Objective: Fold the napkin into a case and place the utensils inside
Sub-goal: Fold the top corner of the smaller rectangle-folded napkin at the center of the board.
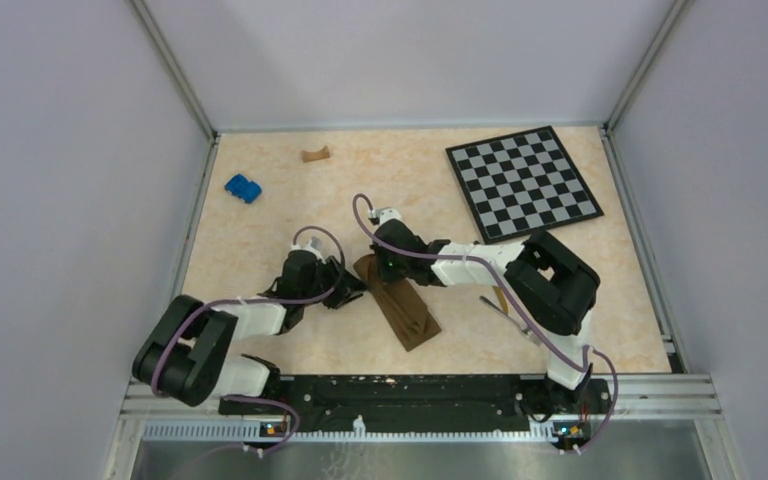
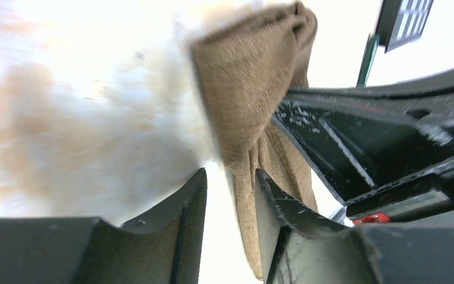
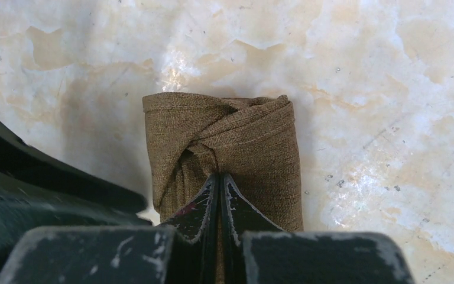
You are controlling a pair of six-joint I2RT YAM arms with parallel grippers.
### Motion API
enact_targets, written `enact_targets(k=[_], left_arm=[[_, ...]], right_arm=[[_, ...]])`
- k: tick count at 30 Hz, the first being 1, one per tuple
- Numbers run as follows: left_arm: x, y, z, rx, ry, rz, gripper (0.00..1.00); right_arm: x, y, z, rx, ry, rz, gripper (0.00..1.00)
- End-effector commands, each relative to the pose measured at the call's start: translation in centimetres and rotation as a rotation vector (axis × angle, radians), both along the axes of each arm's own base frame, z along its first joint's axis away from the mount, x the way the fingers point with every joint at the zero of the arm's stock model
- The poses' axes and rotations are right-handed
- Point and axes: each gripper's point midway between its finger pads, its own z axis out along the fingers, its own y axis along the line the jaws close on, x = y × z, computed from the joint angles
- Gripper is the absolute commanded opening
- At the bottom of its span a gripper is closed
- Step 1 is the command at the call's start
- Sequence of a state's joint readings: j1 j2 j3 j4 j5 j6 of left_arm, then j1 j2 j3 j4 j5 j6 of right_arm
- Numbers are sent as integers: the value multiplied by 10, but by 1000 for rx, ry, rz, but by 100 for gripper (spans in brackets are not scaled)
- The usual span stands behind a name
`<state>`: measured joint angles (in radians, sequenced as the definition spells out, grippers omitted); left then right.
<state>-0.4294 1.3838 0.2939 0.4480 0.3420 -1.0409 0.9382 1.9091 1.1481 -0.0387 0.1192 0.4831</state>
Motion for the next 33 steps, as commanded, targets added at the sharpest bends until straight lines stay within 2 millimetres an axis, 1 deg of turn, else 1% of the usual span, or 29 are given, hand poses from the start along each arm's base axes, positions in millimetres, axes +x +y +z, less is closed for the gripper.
enact_targets(k=[1,3,5,6,8,10,11,14,16,20,25,27,29,31,33], left_arm=[[10,29,5,63,-35,83,45],[19,36,11,72,-58,118,50],[28,39,12,74,-67,131,51],[31,36,13,68,-71,119,50],[35,29,11,60,-62,78,46],[38,23,8,42,-55,56,35],[39,21,5,37,-52,53,32],[38,17,2,20,-54,39,25],[38,16,4,12,-67,34,24],[36,10,11,9,-94,22,23],[29,-2,26,-25,-123,-3,27],[27,-5,32,-29,-140,-2,28],[26,-2,30,-20,-131,10,29],[23,1,27,-12,-122,19,31],[19,3,27,-28,-120,31,32]], right_arm=[[-6,5,8,24,-14,87,0],[-7,8,16,44,-32,118,0],[-6,13,20,58,-44,145,0],[-6,14,18,51,-42,153,0],[-5,16,15,39,-40,165,0],[-7,18,14,38,-38,182,0],[-8,21,15,46,-35,195,0],[-14,25,13,18,-23,234,0],[-18,30,14,13,-24,259,0],[-26,40,17,29,-10,293,0],[-31,50,27,63,-11,312,0],[-29,48,22,70,-2,287,0],[-25,42,12,87,16,255,0],[-23,38,14,115,15,241,0],[-28,39,24,170,24,251,0]])
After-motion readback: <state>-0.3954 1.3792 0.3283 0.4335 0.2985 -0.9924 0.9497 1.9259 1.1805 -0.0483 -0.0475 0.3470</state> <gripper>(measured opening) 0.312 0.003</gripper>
